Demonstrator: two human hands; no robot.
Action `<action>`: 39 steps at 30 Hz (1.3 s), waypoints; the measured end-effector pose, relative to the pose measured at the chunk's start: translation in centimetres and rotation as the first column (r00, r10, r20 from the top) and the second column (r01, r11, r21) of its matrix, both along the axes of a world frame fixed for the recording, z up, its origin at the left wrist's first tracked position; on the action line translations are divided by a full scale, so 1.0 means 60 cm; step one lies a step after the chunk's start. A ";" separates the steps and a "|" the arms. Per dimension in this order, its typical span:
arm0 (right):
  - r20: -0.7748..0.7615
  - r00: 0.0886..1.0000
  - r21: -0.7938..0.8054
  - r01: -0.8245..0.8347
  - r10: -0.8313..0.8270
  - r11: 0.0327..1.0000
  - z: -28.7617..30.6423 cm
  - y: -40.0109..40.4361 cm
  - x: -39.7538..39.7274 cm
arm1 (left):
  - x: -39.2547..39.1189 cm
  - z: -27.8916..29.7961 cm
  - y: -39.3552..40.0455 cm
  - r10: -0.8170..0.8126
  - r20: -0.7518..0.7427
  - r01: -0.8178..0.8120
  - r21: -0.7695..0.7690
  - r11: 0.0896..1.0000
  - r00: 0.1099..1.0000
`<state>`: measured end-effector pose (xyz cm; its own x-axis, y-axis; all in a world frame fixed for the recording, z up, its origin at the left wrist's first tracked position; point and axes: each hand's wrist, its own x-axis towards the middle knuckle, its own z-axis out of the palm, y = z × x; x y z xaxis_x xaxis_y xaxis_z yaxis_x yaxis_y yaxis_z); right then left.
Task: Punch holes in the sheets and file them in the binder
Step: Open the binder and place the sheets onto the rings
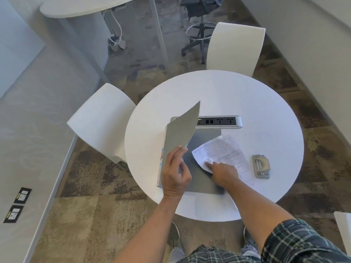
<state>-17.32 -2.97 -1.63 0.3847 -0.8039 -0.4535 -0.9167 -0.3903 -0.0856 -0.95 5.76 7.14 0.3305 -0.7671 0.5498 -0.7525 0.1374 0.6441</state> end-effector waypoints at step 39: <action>-0.039 0.985 -0.010 0.170 -0.170 0.985 0.035 -0.014 0.080 | 0.284 -0.116 0.134 0.871 -0.263 -0.495 0.738 0.459 0.415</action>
